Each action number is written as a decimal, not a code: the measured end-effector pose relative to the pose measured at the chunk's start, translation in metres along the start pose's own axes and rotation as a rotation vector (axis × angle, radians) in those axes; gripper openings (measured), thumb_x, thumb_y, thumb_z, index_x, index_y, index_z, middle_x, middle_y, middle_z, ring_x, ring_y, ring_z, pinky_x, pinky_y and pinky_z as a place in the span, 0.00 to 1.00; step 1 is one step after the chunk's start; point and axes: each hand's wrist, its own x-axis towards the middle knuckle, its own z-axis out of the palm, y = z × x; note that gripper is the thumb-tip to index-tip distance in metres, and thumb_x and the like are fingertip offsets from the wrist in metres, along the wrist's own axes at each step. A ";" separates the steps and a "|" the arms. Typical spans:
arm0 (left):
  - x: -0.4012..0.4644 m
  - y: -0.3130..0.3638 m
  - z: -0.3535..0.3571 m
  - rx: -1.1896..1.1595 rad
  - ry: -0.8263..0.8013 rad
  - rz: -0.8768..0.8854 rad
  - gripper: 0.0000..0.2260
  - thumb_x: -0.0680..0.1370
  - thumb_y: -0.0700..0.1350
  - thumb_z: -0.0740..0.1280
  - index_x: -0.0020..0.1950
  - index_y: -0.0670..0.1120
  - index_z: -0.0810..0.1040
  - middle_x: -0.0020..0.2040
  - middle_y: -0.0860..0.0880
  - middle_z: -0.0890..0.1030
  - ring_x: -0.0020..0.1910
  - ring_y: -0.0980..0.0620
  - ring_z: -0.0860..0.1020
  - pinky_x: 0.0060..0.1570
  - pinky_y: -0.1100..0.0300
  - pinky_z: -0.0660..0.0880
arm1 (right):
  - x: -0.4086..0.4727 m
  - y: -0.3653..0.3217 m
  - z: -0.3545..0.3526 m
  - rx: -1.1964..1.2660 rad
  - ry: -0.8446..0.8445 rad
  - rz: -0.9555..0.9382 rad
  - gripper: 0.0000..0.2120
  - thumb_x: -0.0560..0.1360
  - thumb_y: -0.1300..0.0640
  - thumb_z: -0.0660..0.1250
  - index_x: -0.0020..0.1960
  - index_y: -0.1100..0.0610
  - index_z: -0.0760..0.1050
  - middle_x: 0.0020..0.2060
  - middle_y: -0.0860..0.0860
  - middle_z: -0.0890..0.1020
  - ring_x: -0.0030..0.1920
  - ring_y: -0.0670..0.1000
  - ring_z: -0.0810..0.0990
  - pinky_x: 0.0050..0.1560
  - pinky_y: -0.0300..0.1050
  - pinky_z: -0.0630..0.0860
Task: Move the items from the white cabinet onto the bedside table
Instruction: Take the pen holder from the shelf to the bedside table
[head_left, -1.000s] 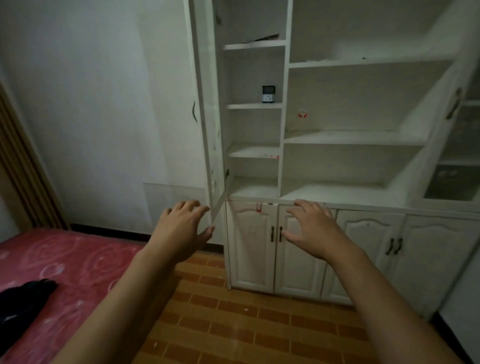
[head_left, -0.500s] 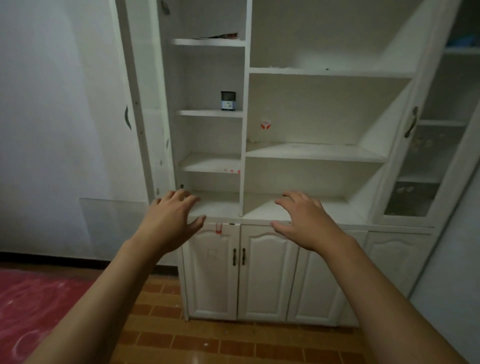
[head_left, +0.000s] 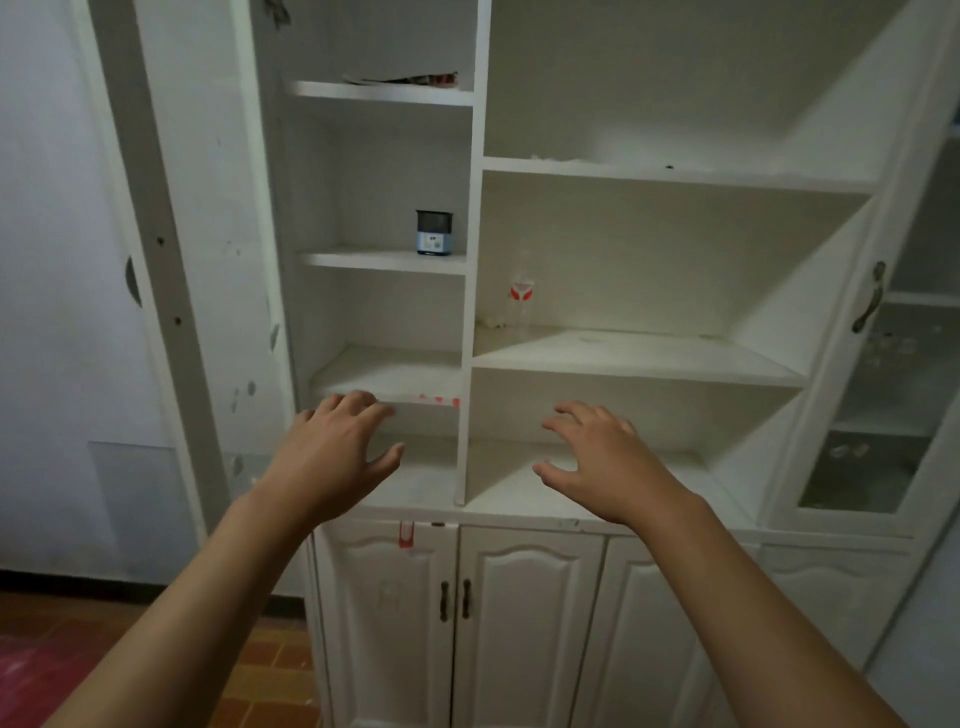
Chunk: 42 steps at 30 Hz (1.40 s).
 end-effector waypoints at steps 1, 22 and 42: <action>0.009 -0.001 0.004 0.000 0.002 -0.002 0.28 0.80 0.66 0.57 0.76 0.55 0.67 0.74 0.52 0.70 0.71 0.50 0.68 0.68 0.49 0.69 | 0.012 0.004 0.001 0.003 0.000 -0.006 0.31 0.79 0.35 0.61 0.78 0.47 0.67 0.78 0.47 0.65 0.77 0.51 0.62 0.77 0.54 0.59; 0.223 -0.034 0.052 0.086 0.187 -0.239 0.28 0.79 0.66 0.57 0.77 0.58 0.65 0.76 0.53 0.68 0.73 0.50 0.68 0.72 0.49 0.68 | 0.306 0.075 -0.007 0.032 0.131 -0.391 0.30 0.79 0.38 0.64 0.78 0.47 0.67 0.78 0.48 0.65 0.78 0.52 0.61 0.78 0.55 0.58; 0.389 -0.163 0.067 0.084 0.328 -0.105 0.27 0.78 0.66 0.53 0.71 0.56 0.74 0.68 0.54 0.75 0.65 0.52 0.72 0.65 0.51 0.71 | 0.507 -0.005 -0.004 0.124 0.281 -0.523 0.28 0.81 0.42 0.64 0.78 0.50 0.68 0.80 0.48 0.63 0.79 0.49 0.59 0.78 0.50 0.61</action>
